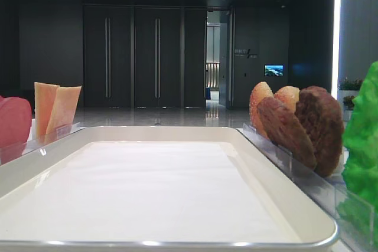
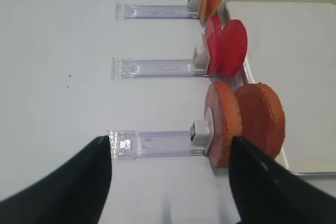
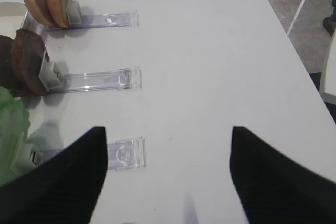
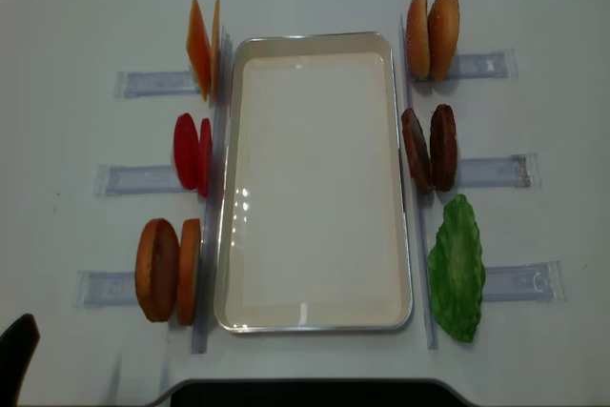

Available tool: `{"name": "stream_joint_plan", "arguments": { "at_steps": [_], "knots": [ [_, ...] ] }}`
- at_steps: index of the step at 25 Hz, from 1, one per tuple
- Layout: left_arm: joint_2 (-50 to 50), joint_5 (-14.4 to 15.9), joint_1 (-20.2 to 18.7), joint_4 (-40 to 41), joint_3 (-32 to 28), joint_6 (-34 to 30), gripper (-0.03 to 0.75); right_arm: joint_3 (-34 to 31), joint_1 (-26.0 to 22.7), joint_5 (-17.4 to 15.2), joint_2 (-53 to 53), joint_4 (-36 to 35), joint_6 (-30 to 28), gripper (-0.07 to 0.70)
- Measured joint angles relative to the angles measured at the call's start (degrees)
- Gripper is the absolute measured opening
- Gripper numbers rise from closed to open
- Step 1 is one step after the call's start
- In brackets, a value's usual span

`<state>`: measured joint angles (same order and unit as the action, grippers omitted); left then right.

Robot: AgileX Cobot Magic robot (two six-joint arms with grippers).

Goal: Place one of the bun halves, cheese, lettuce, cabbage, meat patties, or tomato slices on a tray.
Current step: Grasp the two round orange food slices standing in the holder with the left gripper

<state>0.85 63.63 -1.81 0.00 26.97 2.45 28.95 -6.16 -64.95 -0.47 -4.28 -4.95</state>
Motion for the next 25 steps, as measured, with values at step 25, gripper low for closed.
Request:
{"name": "stream_joint_plan", "arguments": {
  "at_steps": [25],
  "knots": [
    [-41.2, 6.1, 0.0, 0.5, 20.0, 0.0, 0.517, 0.0, 0.0, 0.0, 0.0, -1.0, 0.0, 0.472]
  ]
}}
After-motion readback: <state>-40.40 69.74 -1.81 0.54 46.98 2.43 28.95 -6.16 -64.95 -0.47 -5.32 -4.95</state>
